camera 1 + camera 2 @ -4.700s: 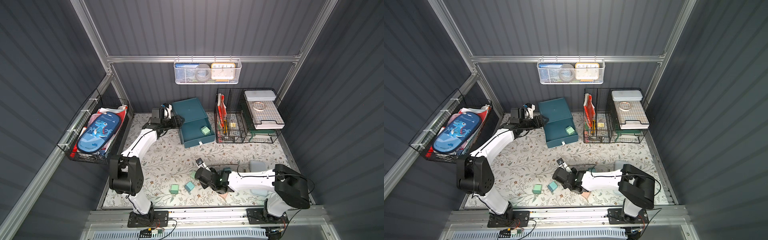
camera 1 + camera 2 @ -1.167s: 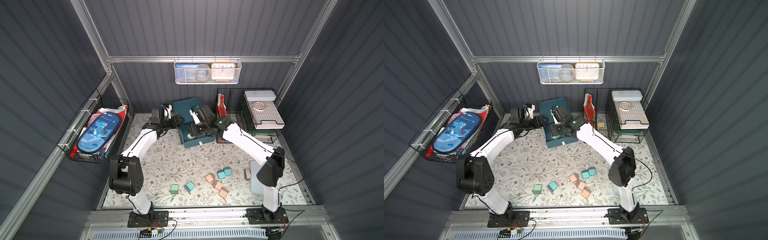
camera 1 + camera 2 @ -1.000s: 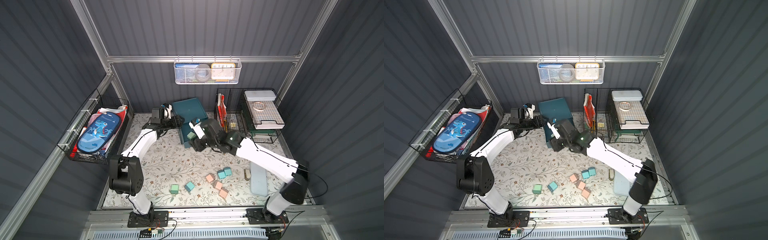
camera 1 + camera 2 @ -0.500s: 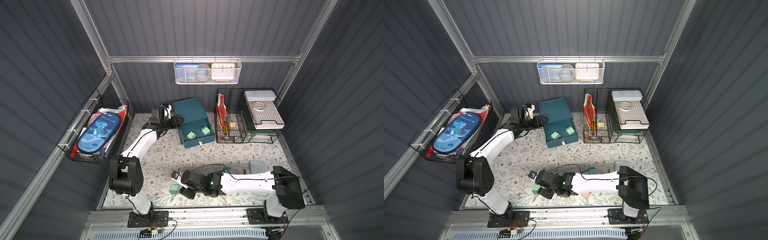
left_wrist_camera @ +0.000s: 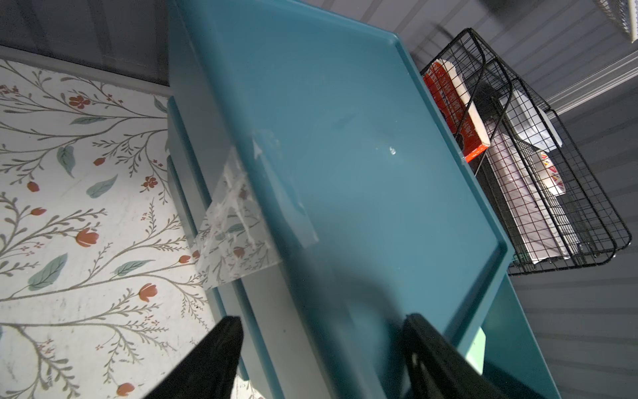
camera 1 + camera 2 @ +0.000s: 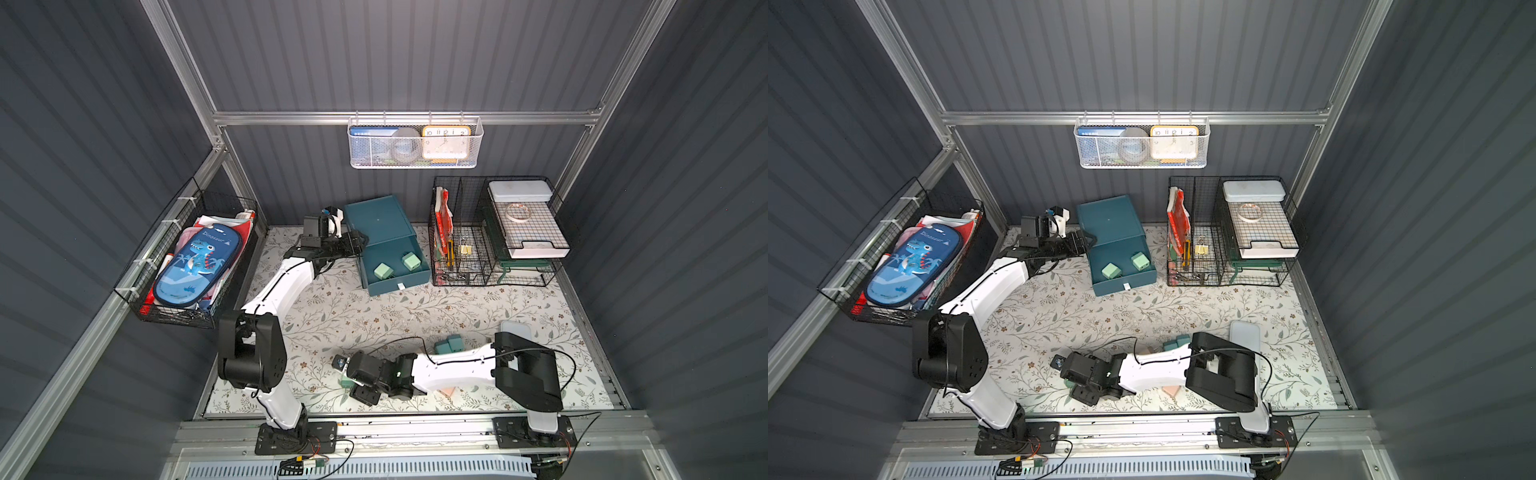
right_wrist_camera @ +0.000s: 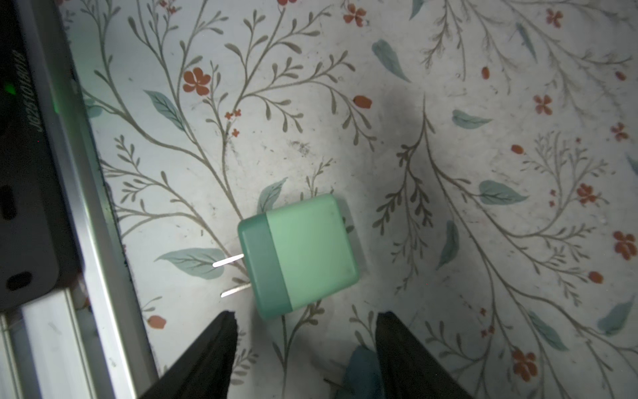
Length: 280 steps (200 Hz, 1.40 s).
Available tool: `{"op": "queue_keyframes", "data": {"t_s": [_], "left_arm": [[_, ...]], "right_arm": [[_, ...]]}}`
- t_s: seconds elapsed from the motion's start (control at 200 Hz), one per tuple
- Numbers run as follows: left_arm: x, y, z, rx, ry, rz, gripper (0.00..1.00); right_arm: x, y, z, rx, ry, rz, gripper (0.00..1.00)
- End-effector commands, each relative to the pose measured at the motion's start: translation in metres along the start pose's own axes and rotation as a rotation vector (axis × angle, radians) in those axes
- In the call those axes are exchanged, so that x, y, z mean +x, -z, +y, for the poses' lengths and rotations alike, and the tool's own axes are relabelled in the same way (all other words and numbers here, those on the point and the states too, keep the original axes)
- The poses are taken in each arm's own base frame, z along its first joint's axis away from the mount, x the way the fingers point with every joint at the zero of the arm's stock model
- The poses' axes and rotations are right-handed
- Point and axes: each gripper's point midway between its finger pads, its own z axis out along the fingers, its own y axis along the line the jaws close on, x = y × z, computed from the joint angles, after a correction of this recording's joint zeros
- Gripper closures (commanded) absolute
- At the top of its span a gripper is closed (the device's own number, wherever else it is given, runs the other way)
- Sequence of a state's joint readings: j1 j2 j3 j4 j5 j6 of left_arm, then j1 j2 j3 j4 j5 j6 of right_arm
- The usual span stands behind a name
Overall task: Place the plugs into the drawer by color
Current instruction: Pick up the plug from the center of the board.
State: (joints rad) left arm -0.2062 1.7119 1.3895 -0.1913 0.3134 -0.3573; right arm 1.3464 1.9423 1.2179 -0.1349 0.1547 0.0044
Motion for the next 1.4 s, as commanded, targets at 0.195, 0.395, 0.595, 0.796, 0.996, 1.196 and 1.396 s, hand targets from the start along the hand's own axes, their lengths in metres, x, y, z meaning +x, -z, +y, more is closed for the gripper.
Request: {"op": "queue_keyframes", "data": {"t_s": [0.195, 0.395, 0.595, 0.796, 0.996, 1.196, 1.396], "left_arm": [[0.010, 0.006, 0.006, -0.037, -0.009, 0.033, 0.22], [0.010, 0.007, 0.005, -0.034, -0.009, 0.032, 0.22], [0.011, 0.005, 0.005, -0.032, -0.007, 0.035, 0.22], [0.010, 0.005, 0.006, -0.032, -0.005, 0.034, 0.23], [0.009, 0.005, 0.004, -0.027, -0.009, 0.033, 0.22], [0.008, 0.007, 0.002, -0.024, -0.010, 0.027, 0.22], [0.009, 0.007, 0.002, -0.017, -0.006, 0.031, 0.22]], "right_arm": [[-0.010, -0.014, 0.015, 0.006, 0.043, -0.013, 0.29], [-0.003, -0.017, -0.008, 0.094, 0.034, 0.012, 0.29], [-0.001, -0.015, -0.044, 0.130, -0.041, 0.012, 0.29], [-0.011, 0.000, -0.035, 0.048, -0.074, -0.025, 0.34], [-0.035, 0.004, -0.028, -0.003, -0.225, -0.105, 0.34], [-0.045, -0.024, -0.042, 0.090, -0.331, -0.106, 0.32], [-0.045, -0.041, -0.044, 0.097, -0.368, -0.057, 0.31]]}}
